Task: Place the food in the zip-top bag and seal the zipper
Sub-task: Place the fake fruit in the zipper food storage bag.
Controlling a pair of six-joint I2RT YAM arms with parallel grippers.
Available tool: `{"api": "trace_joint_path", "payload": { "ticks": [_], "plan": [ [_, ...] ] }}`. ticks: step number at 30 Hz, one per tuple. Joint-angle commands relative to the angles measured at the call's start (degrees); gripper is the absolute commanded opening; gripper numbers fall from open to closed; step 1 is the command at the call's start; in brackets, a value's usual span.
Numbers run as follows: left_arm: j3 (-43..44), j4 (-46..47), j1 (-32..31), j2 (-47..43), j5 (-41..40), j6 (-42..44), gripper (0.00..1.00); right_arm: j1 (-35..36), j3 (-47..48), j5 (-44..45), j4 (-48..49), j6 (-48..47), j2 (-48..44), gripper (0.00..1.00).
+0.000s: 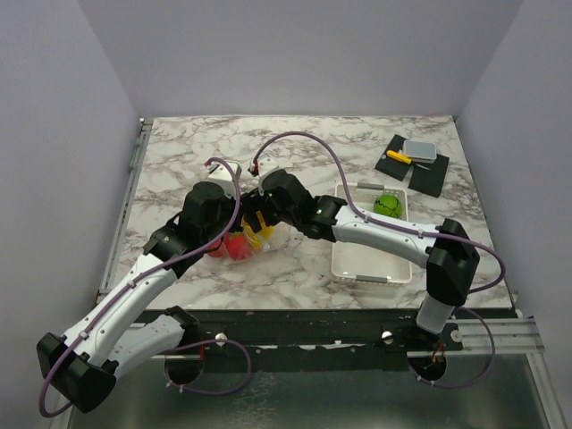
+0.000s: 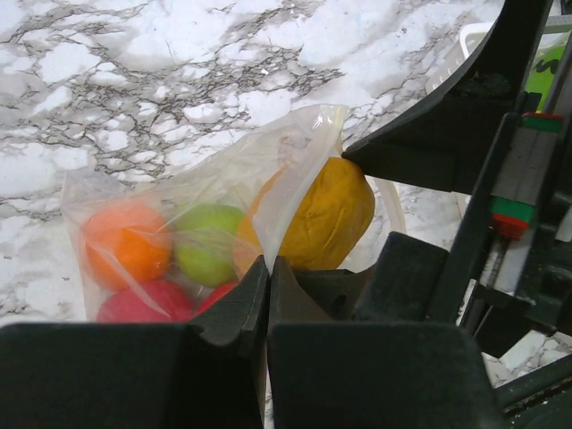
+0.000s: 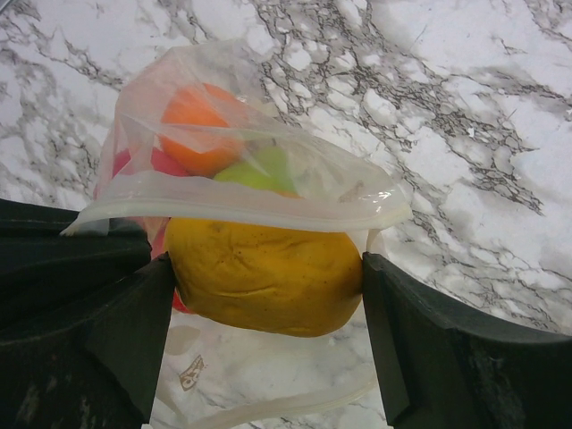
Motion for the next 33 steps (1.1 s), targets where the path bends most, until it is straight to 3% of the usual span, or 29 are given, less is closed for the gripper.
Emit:
{"api": "trace_joint_path", "payload": {
  "ticks": [1, 4, 14, 23, 33],
  "plan": [
    [-0.85, 1.57, -0.17, -0.36, 0.94, -0.01, 0.0, 0.52, 2.73, -1.78, 4.51, 0.96, 1.71, 0.76],
    [-0.84, 1.48, -0.17, -0.25, 0.85, 0.0, 0.0, 0.52, 2.49, -1.87, 4.75, 1.44, 1.47, 0.86],
    [-0.76, 1.32, -0.17, 0.45, 0.76, -0.04, 0.0, 0.53, 0.57, -1.84, 4.58, 2.92, -1.49, 0.99],
    [-0.76, 1.23, -0.16, 0.81, 0.59, -0.05, 0.0, 0.52, -4.02, 4.01, 2.93, 7.29, -8.42, 0.98],
    [-0.85, 1.18, -0.17, 0.82, 0.32, -0.18, 0.0, 0.29, -5.73, 17.52, -10.59, 20.6, -10.74, 0.84]
  ]
}}
